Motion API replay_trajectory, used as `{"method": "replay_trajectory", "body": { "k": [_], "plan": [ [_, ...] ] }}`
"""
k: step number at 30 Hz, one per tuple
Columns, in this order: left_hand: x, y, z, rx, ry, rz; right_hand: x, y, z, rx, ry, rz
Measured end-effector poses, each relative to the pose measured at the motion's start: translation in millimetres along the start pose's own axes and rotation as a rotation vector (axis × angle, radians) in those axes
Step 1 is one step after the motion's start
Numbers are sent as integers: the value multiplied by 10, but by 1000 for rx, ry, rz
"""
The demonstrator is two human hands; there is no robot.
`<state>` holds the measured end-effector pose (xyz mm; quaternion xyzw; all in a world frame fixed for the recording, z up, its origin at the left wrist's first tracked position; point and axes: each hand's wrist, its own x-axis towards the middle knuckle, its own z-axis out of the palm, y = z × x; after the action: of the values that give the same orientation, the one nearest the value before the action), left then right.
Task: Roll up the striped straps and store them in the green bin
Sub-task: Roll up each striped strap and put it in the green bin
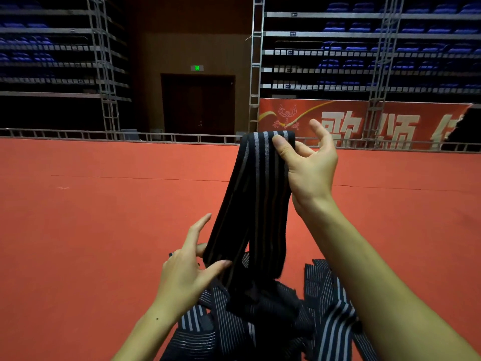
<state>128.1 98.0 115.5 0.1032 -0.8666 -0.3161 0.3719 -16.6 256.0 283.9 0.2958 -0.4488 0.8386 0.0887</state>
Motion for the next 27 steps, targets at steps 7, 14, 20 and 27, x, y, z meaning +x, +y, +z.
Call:
{"method": "replay_trajectory", "body": {
  "k": [7,14,20,27],
  "plan": [
    [-2,-220,-15,-47,45,15,127,18,75,-15,16,-36],
    [-30,-390,53,-207,-45,-3,275,95,161,-1,23,-52],
    [26,-450,124,-230,9,-79,349,134,242,15,32,-57],
    [166,-23,153,-593,-10,-140,284,61,339,-11,-12,-64]
  ]
}}
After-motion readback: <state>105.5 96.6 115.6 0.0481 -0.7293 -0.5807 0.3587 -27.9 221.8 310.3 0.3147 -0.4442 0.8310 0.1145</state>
